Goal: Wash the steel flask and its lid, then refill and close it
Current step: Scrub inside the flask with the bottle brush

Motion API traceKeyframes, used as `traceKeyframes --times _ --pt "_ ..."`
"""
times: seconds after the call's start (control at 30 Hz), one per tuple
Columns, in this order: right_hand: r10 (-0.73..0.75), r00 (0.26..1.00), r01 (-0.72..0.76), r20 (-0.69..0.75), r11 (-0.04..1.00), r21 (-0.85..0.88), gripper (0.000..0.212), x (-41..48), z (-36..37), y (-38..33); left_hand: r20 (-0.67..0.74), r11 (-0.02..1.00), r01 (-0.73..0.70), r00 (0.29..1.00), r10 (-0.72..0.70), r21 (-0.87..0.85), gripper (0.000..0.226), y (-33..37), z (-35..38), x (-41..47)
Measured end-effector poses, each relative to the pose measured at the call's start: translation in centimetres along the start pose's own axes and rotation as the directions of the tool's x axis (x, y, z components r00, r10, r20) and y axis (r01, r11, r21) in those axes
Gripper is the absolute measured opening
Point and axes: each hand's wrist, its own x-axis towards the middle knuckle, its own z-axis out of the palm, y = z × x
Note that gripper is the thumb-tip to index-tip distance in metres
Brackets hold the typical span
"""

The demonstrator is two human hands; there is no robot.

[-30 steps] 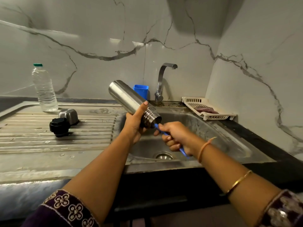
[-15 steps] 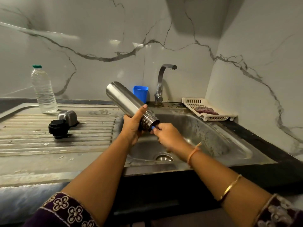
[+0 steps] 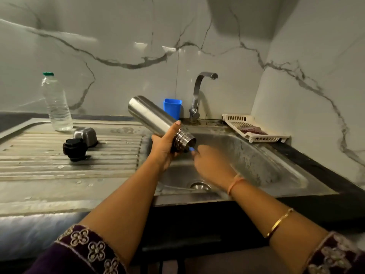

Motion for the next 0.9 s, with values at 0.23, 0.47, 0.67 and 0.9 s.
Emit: traceKeyframes --times 0.23,0.47,0.67,0.9 --pt "-0.328 0.929 0.184 -0.169 0.808 -0.560 0.024 -0.3 -1.0 1.8 -0.014 0.998 -0.005 1.000 0.004 -0.067 0.097 0.2 -0.6 0.4" --pt "-0.038 0.998 0.038 0.040 0.999 -0.008 0.033 -0.7 0.2 1.0 0.013 0.996 -0.045 0.999 0.044 0.079 0.090 0.1 -0.5 0.5" --pt "0.108 0.907 -0.293 0.408 0.857 0.424 0.032 -0.6 -3.4 1.7 0.013 0.999 -0.027 1.000 0.026 0.042 0.105 -0.1 -0.4 0.5" --pt "-0.262 0.961 0.182 -0.085 0.837 -0.517 0.018 -2.0 -0.6 1.1 -0.085 0.999 -0.038 0.996 0.038 0.000 0.084 0.1 -0.6 1.1"
